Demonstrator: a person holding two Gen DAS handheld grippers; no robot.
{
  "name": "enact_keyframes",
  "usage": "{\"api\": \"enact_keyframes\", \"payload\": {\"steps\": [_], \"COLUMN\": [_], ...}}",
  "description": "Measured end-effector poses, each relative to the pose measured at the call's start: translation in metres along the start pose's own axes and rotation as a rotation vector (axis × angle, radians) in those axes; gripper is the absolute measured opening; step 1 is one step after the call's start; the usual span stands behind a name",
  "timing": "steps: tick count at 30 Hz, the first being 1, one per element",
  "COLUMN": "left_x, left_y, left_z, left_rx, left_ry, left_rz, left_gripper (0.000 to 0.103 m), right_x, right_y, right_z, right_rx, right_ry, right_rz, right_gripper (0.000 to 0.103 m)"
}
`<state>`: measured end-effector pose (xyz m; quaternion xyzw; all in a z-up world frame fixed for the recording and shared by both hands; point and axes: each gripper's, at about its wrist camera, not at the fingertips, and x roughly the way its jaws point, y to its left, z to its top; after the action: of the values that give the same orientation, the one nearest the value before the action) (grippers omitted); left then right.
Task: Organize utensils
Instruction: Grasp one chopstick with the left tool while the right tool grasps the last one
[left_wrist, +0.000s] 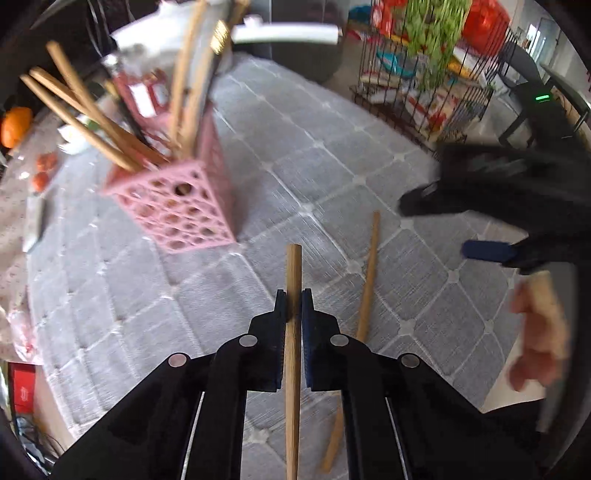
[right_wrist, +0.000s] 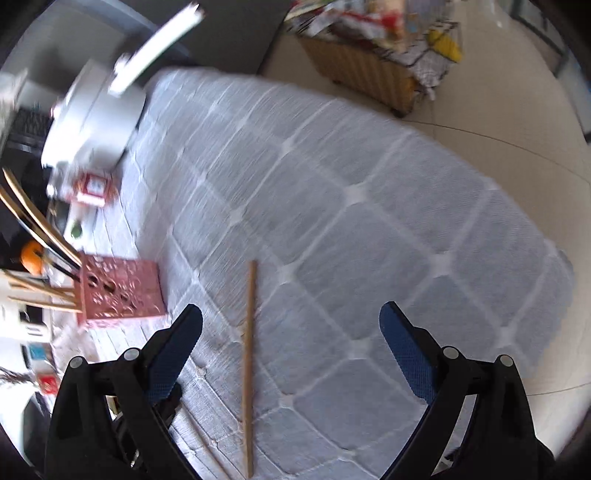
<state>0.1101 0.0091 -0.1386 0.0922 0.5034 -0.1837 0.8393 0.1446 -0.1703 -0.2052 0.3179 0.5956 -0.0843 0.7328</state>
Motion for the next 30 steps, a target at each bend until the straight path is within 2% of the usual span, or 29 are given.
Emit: {"api": "enact_keyframes", "payload": {"steps": [4, 5, 8, 9, 11, 13, 14, 16, 17, 19, 24, 26, 27, 28, 30], "left_x": [-0.049, -0.059, -0.076, -0.078, -0.083, -0.091, -0.091, -0.095, -0.096, -0.099, -0.108, -0.112, -0.113, -0.115, -0.117], "left_y": [0.001, 0.001, -0.004, -0.005, -0.01, -0.009, -0.011, -0.008, -0.007, -0.006, -0.003, 0.0, 0.002, 0.003, 0.005], "left_z": [0.0, -0.001, 0.002, 0.003, 0.004, 0.002, 0.002, 0.0, -0.001, -0.005, -0.014, -0.016, -0.017, -0.018, -0.02], "left_rx": [0.01, 0.015, 0.026, 0.03, 0.03, 0.028, 0.026, 0.02, 0.017, 0.009, -0.015, -0.029, -0.036, -0.042, -0.047], "left_ry": [-0.154, -0.188, -0.26, -0.271, -0.293, -0.306, -0.312, -0.316, -0.318, -0.321, -0.332, -0.336, -0.339, -0.342, -0.347], "left_rz": [0.052, 0.067, 0.097, 0.102, 0.106, 0.106, 0.108, 0.109, 0.11, 0.112, 0.105, 0.096, 0.092, 0.089, 0.086], "left_gripper": [0.007, 0.007, 0.007, 0.007, 0.007, 0.007, 0.007, 0.007, 0.007, 0.007, 0.007, 0.007, 0.007, 0.007, 0.007], "right_x": [0.025, 0.027, 0.029, 0.028, 0.027, 0.025, 0.024, 0.023, 0.02, 0.019, 0.006, 0.004, 0.004, 0.006, 0.012], "right_y": [0.019, 0.023, 0.03, 0.031, 0.032, 0.032, 0.032, 0.031, 0.027, 0.026, 0.014, 0.013, 0.012, 0.011, 0.011], "right_z": [-0.007, -0.009, -0.013, -0.014, -0.014, -0.011, -0.01, -0.009, -0.009, -0.008, -0.015, -0.012, -0.01, -0.007, -0.003], "right_rx": [-0.057, -0.079, -0.111, -0.118, -0.136, -0.144, -0.157, -0.179, -0.183, -0.191, -0.176, -0.162, -0.151, -0.131, -0.107], "right_ry": [0.039, 0.02, -0.003, -0.011, -0.032, -0.046, -0.053, -0.064, -0.067, -0.066, -0.018, -0.005, -0.005, -0.007, 0.0], "right_rz": [-0.061, -0.095, -0.128, -0.141, -0.169, -0.186, -0.194, -0.213, -0.216, -0.189, -0.084, -0.036, -0.025, -0.016, -0.03], "right_gripper": [0.094, 0.094, 0.092, 0.088, 0.077, 0.058, 0.053, 0.031, 0.026, 0.003, 0.001, 0.005, 0.01, 0.024, 0.035]}}
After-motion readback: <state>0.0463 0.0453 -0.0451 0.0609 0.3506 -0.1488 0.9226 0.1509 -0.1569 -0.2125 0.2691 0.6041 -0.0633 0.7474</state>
